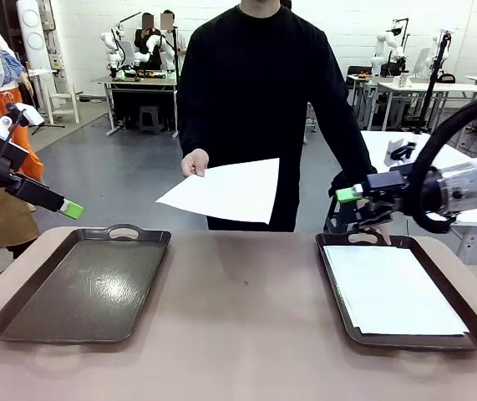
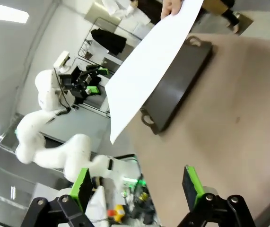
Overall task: Sort the A4 documents.
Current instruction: Receive the A4 Paper, then place the A4 Paper in the designated Handle tray.
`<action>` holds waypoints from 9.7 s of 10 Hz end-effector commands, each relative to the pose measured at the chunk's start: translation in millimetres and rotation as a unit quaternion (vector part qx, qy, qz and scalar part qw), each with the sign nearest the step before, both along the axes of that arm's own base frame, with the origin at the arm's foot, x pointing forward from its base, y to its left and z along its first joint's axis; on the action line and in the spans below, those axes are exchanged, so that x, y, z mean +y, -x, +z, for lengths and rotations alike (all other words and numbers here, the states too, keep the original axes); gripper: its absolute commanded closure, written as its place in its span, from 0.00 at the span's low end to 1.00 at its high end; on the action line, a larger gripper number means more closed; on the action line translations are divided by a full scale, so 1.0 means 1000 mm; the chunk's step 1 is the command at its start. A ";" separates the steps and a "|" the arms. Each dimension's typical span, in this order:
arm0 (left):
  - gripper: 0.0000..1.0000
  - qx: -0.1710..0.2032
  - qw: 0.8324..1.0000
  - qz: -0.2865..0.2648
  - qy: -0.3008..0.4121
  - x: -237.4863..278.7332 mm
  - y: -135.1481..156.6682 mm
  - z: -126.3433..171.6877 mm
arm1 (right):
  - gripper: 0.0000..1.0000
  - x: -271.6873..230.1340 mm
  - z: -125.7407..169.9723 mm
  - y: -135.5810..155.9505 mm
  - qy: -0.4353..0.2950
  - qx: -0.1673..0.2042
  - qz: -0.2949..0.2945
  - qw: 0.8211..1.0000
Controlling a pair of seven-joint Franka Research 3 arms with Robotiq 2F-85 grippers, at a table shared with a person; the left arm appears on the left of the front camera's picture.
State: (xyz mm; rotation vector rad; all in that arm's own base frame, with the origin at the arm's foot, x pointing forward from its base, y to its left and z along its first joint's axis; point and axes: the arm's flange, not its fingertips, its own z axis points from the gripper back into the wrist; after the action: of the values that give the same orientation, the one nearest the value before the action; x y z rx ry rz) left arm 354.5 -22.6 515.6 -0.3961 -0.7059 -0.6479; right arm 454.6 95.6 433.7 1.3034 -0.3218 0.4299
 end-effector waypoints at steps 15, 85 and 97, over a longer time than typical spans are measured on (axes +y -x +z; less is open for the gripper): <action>0.00 -0.002 1.000 -0.007 0.005 0.002 -0.001 -0.002 | 0.13 0.093 -0.050 -0.101 -0.092 0.150 -0.095 0.980; 0.00 -0.002 1.000 -0.007 0.005 0.002 -0.001 -0.002 | 0.99 -0.194 -0.104 -0.047 0.320 0.114 -0.100 0.935; 0.00 -0.002 1.000 -0.007 0.005 0.002 -0.001 -0.002 | 0.99 -0.185 -0.099 -0.063 0.310 0.138 -0.175 0.924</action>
State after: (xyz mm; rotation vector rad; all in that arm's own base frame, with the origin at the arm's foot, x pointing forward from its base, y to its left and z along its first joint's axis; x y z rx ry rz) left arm 354.5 -22.7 515.6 -0.3959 -0.7059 -0.6480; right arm 514.5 -93.6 335.2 0.6543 -0.1342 0.0644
